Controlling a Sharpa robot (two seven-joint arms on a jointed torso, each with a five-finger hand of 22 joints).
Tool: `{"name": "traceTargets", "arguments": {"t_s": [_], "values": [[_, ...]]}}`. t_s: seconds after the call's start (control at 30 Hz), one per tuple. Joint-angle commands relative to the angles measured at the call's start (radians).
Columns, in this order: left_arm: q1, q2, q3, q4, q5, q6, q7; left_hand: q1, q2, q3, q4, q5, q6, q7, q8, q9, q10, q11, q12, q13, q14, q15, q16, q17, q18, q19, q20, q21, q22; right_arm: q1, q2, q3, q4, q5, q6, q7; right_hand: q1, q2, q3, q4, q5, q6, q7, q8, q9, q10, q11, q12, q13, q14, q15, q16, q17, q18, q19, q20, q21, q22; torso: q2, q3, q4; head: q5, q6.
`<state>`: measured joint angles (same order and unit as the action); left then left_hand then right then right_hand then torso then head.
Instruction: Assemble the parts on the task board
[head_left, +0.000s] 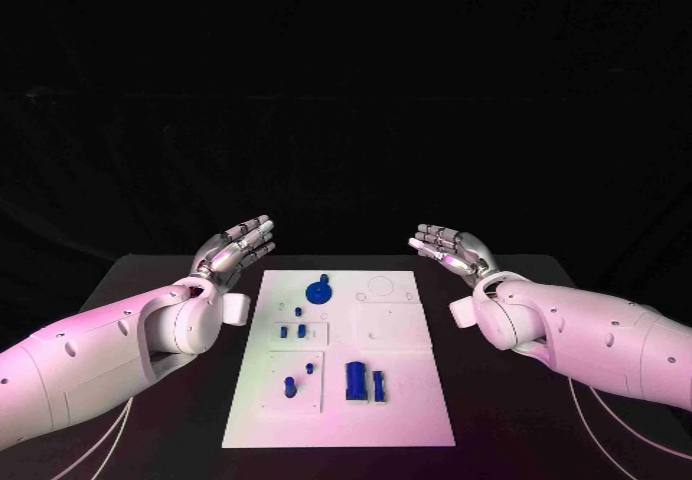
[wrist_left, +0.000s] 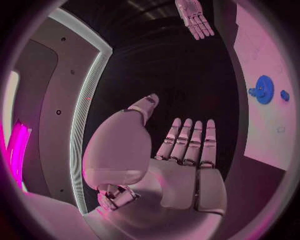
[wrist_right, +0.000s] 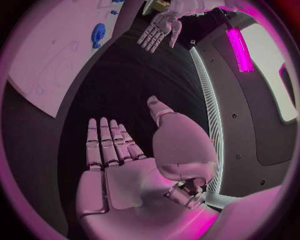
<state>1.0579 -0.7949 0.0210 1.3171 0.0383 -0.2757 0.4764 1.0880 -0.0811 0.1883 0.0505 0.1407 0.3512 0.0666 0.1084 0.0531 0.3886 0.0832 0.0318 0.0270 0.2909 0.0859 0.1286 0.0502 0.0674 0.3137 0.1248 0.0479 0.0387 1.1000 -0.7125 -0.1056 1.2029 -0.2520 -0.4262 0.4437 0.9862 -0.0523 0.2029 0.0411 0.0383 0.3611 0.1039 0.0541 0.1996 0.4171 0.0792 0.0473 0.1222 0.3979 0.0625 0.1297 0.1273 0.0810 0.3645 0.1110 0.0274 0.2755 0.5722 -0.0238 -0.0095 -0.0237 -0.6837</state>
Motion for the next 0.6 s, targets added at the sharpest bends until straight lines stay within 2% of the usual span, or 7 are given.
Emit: {"name": "traceTargets", "arguments": {"t_s": [0.03,0.07,0.1,0.17,0.3,0.43,0.6], "values": [[0.0,0.003,-0.001,0.024,-0.006,-0.049,0.005,-0.347,0.081,-0.188,-0.05,-0.141,-0.351,-0.067,-0.108,-0.053,-0.389,-0.083,-0.032,-0.027,-0.291,-0.086,-0.129,-0.05,-0.067,-0.314,-0.125,-0.048,-0.039,-0.005,-0.005,0.009,0.04,0.029,-0.048,0.01,-0.986,0.052,-0.203,-0.041,-0.038,-0.361,-0.104,-0.054,-0.2,-0.417,-0.079,-0.047,-0.122,-0.398,-0.063,-0.13,-0.127,-0.081,-0.364,-0.111,-0.027,-0.276,-0.008,0.0067,0.0027,0.006,0.022],[-0.001,0.004,-0.001,0.033,-0.007,-0.066,0.007,-0.376,0.081,-0.188,-0.05,-0.141,-0.351,-0.067,-0.108,-0.053,-0.389,-0.083,-0.032,-0.027,-0.291,-0.086,-0.129,-0.05,-0.067,-0.314,-0.125,-0.048,-0.039,-0.008,-0.009,0.015,0.057,0.04,-0.064,0.014,-0.986,0.052,-0.203,-0.041,-0.038,-0.361,-0.104,-0.054,-0.2,-0.417,-0.079,-0.047,-0.122,-0.398,-0.063,-0.13,-0.127,-0.081,-0.364,-0.111,-0.027,-0.276,-0.011,0.0091,0.0036,0.009,0.031],[-0.001,0.004,-0.002,0.042,-0.009,-0.084,0.008,-1.088,0.081,-0.188,-0.05,-0.141,-0.351,-0.067,-0.108,-0.053,-0.389,-0.083,-0.032,-0.027,-0.291,-0.086,-0.129,-0.05,-0.067,-0.314,-0.125,-0.048,-0.039,-0.01,-0.012,0.02,0.075,0.053,-0.08,0.017,-0.986,0.052,-0.203,-0.041,-0.038,-0.361,-0.104,-0.054,-0.2,-0.417,-0.079,-0.047,-0.122,-0.398,-0.063,-0.13,-0.127,-0.081,-0.364,-0.111,-0.027,-0.276,-0.014,0.0116,0.0046,0.011,0.04],[-0.002,0.006,-0.005,0.07,-0.013,-0.14,0.013,-1.088,0.081,-0.188,-0.05,-0.141,-0.351,-0.067,-0.108,-0.053,-0.389,-0.083,-0.032,-0.027,-0.291,-0.086,-0.129,-0.05,-0.067,-0.314,-0.125,-0.048,-0.039,-0.018,-0.023,0.036,0.131,0.091,-0.13,0.028,-0.986,0.052,-0.203,-0.041,-0.038,-0.361,-0.104,-0.054,-0.2,-0.417,-0.079,-0.047,-0.122,-0.398,-0.063,-0.13,-0.127,-0.081,-0.364,-0.111,-0.027,-0.276,-0.02,0.0173,0.0069,0.017,0.06],[-0.004,0.009,-0.01,0.13,-0.021,-0.255,0.023,-1.088,0.081,-0.188,-0.05,-0.141,-0.351,-0.067,-0.108,-0.053,-0.389,-0.083,-0.032,-0.027,-0.291,-0.086,-0.129,-0.05,-0.067,-0.314,-0.125,-0.048,-0.039,-0.032,-0.042,0.067,0.235,0.162,-0.224,0.05,-0.986,0.052,-0.203,-0.041,-0.038,-0.361,-0.104,-0.054,-0.2,-0.417,-0.079,-0.047,-0.122,-0.398,-0.063,-0.13,-0.127,-0.081,-0.364,-0.111,-0.027,-0.276,-0.027,0.0227,0.0091,0.023,0.08],[-0.006,0.012,-0.015,0.19,-0.03,-0.373,0.033,-1.088,0.081,-0.188,-0.05,-0.141,-0.351,-0.067,-0.108,-0.053,-0.389,-0.083,-0.032,-0.027,-0.291,-0.086,-0.129,-0.05,-0.067,-0.314,-0.125,-0.048,-0.039,-0.043,-0.058,0.091,0.317,0.218,-0.299,0.066,-0.986,0.052,-0.203,-0.041,-0.038,-0.361,-0.104,-0.054,-0.2,-0.417,-0.079,-0.047,-0.122,-0.398,-0.063,-0.13,-0.127,-0.081,-0.364,-0.111,-0.027,-0.276,-0.028,0.0238,0.0095,0.024,0.084],[-0.007,0.014,-0.019,0.231,-0.035,-0.451,0.04,-1.088,0.081,-0.188,-0.05,-0.141,-0.351,-0.067,-0.108,-0.053,-0.389,-0.083,-0.032,-0.027,-0.291,-0.086,-0.129,-0.05,-0.067,-0.314,-0.125,-0.048,-0.039,-0.049,-0.066,0.104,0.361,0.248,-0.338,0.075,-0.986,0.052,-0.203,-0.041,-0.038,-0.361,-0.104,-0.054,-0.2,-0.417,-0.079,-0.047,-0.122,-0.398,-0.063,-0.13,-0.127,-0.081,-0.364,-0.111,-0.027,-0.276,-0.028,0.0238,0.0095,0.024,0.084]]}}
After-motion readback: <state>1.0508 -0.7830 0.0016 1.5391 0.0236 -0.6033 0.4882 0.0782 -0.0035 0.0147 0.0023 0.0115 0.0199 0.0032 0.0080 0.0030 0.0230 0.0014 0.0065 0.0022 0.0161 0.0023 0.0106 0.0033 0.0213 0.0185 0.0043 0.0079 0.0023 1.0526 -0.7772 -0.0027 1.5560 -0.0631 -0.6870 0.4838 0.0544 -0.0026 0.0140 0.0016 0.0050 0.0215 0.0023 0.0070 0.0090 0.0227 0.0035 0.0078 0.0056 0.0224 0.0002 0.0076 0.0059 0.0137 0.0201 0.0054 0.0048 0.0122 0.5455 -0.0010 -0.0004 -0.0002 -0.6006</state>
